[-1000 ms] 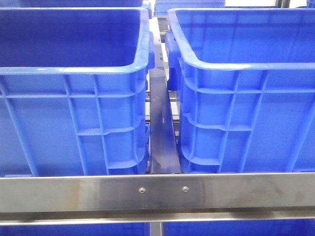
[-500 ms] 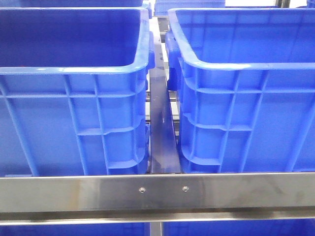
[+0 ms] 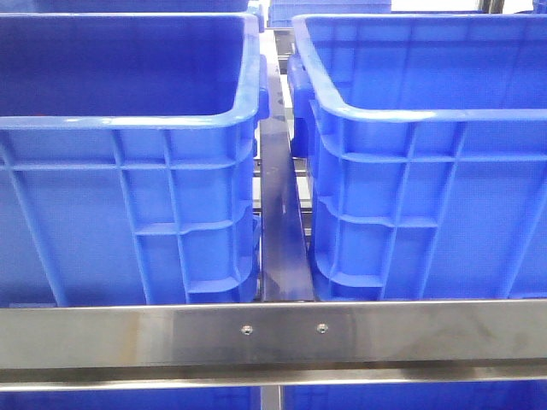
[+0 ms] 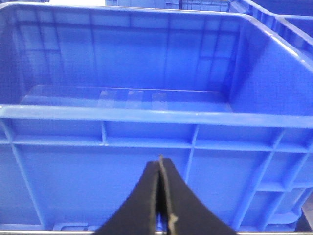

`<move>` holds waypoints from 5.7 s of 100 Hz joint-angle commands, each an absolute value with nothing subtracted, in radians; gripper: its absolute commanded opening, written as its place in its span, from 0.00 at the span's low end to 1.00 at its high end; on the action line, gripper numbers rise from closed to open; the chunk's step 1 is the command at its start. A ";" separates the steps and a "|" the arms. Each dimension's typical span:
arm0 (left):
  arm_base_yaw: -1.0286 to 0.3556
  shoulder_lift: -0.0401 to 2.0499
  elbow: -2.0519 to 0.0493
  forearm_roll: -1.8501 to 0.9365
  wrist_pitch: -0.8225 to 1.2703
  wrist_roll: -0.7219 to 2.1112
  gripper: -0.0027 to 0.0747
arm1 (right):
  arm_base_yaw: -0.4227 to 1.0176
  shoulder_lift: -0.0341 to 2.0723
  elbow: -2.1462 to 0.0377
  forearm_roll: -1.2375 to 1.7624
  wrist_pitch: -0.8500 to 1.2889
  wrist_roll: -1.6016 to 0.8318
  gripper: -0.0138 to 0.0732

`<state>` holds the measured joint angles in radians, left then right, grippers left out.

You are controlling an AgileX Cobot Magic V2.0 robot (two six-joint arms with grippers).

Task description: Pick red and yellow buttons and place in box

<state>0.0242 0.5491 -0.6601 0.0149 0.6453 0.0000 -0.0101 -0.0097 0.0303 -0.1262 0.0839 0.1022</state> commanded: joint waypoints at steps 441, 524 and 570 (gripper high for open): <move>-0.666 1.498 -1.551 -0.356 0.871 0.361 0.17 | -0.010 -0.034 0.012 -0.134 -0.072 0.102 0.08; -0.666 1.498 -1.551 -0.356 0.871 0.361 0.17 | -0.009 0.349 -0.566 -0.128 0.451 0.102 0.08; -0.666 1.498 -1.551 -0.356 0.871 0.361 0.17 | -0.009 0.769 -0.885 -0.097 0.755 0.101 0.14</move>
